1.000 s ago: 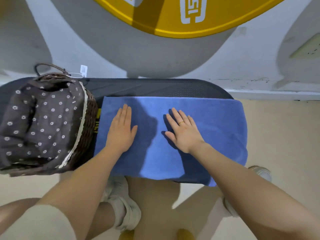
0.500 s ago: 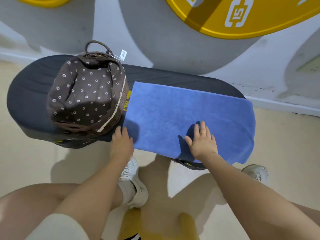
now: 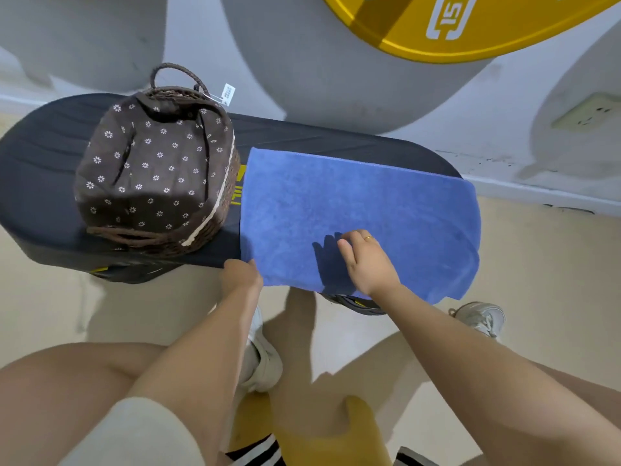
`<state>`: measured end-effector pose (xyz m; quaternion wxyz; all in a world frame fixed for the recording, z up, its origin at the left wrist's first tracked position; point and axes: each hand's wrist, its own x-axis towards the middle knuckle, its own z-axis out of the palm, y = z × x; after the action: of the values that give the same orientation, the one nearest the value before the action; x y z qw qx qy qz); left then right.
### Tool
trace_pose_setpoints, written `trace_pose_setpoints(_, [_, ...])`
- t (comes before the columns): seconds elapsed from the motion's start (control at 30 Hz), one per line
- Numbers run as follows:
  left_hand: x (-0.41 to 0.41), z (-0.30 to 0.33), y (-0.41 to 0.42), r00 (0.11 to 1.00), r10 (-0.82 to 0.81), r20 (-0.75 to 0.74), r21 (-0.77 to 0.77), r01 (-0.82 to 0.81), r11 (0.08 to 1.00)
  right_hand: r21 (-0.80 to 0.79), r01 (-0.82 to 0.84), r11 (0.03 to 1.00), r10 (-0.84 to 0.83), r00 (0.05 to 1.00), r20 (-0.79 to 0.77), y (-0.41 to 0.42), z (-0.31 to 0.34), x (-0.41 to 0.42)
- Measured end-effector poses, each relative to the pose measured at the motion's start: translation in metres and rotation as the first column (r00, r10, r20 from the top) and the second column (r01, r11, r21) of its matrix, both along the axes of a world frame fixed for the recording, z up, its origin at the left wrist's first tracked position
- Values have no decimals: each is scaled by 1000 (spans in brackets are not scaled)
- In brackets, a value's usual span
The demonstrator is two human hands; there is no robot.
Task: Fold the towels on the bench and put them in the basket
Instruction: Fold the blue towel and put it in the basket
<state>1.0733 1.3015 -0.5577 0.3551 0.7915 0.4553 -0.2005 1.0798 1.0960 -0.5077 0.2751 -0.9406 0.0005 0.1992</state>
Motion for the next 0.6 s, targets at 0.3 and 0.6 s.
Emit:
trace_pose_setpoints(0.3, [12, 55, -104, 741, -473, 477, -47, 559, 828, 128, 329, 936, -342, 934, 99, -69, -4, -6])
trace_pose_setpoints(0.6, [26, 53, -236, 580, -737, 348, -66, 799, 598, 192, 728, 658, -729, 680, -81, -203, -35, -21])
